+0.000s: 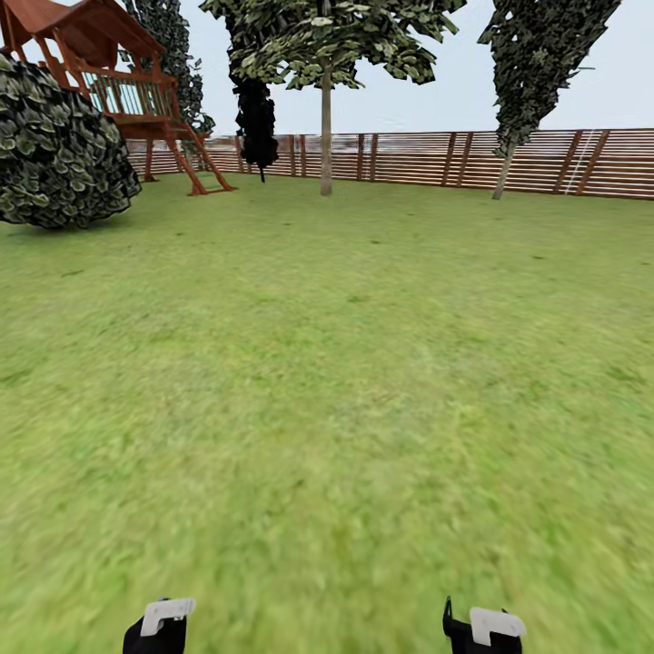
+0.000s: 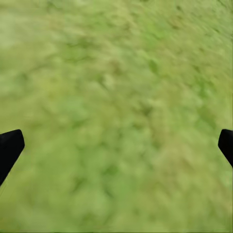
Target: In the garden, pick up the pesticide atomizer on the floor and spray pesticide onto both trees until each tree trunk is fully covered.
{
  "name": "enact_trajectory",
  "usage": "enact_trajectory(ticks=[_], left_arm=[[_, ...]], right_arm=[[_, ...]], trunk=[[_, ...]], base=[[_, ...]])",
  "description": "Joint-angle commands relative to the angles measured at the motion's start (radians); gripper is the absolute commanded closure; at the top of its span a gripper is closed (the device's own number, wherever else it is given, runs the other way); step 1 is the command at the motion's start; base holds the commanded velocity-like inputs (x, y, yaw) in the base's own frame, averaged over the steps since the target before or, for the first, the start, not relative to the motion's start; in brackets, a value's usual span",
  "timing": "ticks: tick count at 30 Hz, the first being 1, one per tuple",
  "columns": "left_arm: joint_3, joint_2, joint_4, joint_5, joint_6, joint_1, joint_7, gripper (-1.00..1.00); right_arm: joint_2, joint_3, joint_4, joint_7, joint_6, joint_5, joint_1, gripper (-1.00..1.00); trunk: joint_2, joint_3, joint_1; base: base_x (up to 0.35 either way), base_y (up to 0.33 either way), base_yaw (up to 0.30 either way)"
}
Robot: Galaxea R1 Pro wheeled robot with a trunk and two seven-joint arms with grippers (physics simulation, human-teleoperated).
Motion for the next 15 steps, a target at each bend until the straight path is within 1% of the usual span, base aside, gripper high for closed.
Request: enact_trajectory(ticks=[1,8,15], left_arm=[[0.0,0.0,0.0,0.0,0.0,0.0,0.0,1.0],[0.001,0.007,0.0,0.0,0.0,0.0,0.0,1.0],[0.001,0.008,0.0,0.0,0.001,0.001,0.0,1.0]], right_arm=[[0.0,0.0,0.0,0.0,0.0,0.0,0.0,-1.0],[0.0,0.0,-0.001,0.0,0.0,0.0,0.0,-1.0],[0.0,0.0,0.0,0.0,0.0,0.0,0.0,-1.0]], trunk=[[0.0,0.0,0.0],[0.0,0.0,0.0],[0.0,0.0,0.0]], base=[[0.34,0.0,0.0],[0.34,0.0,0.0],[0.34,0.0,0.0]])
